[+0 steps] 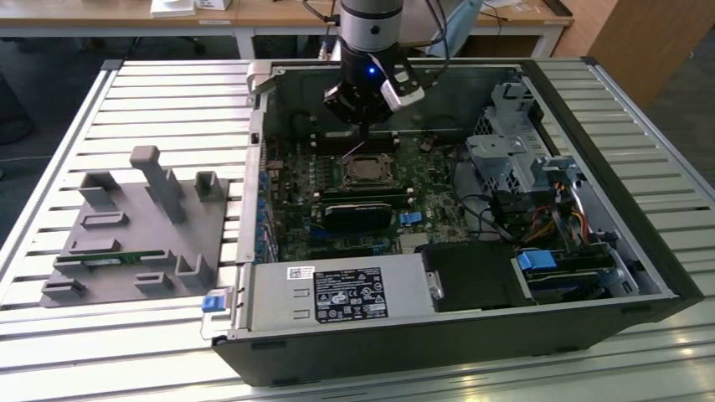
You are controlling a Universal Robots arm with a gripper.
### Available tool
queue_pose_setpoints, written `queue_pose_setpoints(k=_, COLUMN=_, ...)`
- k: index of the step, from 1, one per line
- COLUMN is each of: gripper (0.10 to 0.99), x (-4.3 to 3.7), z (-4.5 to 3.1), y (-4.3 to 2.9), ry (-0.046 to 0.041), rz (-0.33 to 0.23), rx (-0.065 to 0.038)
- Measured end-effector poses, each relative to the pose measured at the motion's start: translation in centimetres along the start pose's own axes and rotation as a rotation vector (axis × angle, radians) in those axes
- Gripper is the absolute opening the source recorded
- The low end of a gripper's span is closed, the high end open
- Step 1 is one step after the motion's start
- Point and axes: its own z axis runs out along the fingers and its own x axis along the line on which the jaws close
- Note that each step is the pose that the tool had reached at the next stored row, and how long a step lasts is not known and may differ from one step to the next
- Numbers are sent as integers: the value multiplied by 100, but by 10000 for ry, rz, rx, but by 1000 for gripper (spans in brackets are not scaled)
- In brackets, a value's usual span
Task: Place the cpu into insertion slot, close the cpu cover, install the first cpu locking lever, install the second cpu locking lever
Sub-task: 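Install the first cpu locking lever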
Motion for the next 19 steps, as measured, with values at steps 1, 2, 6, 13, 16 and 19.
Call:
queue_pose_setpoints(k=1, gripper=106, x=-6, z=5, y=0, ry=0, rz=0, rx=-1)
queue_pose_setpoints(k=2, gripper=106, x=-11, z=12, y=0, ry=0, rz=0, rx=0)
queue_pose_setpoints(k=6, gripper=106, x=-32, z=40, y=-1, ry=1, rz=0, rx=1)
queue_pose_setpoints(k=13, gripper=106, x=-41, z=77, y=-3, ry=1, rz=0, rx=0)
queue_pose_setpoints(k=16, gripper=106, x=-59, z=85, y=-3, ry=2, rz=0, rx=2)
queue_pose_setpoints(k=19, gripper=106, x=-73, z=91, y=-2, ry=1, rz=1, rx=2)
